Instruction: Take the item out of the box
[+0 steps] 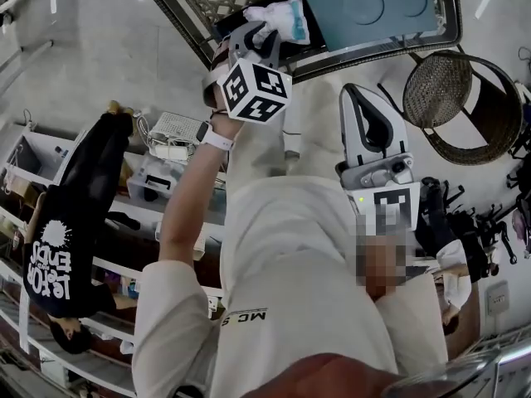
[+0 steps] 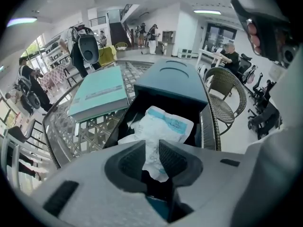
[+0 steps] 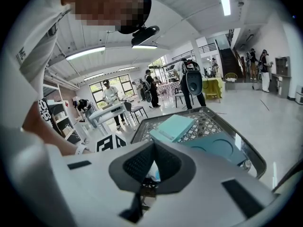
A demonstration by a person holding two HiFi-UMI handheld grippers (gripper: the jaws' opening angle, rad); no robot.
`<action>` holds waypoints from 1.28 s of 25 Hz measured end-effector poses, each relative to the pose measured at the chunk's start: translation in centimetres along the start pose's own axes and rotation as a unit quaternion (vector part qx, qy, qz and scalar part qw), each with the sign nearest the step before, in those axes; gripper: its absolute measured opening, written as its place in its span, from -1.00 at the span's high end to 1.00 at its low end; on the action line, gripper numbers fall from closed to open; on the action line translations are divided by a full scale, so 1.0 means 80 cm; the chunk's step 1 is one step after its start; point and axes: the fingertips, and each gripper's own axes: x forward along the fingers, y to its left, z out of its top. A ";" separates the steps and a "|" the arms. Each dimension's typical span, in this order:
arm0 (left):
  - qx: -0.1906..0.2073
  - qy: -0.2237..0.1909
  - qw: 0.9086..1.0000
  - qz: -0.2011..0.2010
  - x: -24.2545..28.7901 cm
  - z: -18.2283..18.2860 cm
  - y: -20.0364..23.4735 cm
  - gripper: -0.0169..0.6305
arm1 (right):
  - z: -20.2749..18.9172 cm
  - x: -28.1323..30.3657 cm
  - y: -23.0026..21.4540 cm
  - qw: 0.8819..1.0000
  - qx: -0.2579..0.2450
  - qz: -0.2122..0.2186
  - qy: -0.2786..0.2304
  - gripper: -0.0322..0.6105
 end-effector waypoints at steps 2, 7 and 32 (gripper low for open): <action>-0.006 0.006 1.000 -0.002 0.004 0.000 -0.001 0.74 | -0.003 -0.002 -0.004 1.000 -0.009 -0.001 0.001 0.85; -0.029 0.011 0.999 -0.008 0.008 -0.001 -0.003 0.84 | -0.001 -0.004 -0.006 1.000 -0.002 -0.004 -0.002 0.85; -0.049 -0.040 0.998 -0.004 -0.054 0.019 -0.003 0.87 | 0.019 -0.026 0.019 0.999 -0.032 -0.004 -0.027 0.85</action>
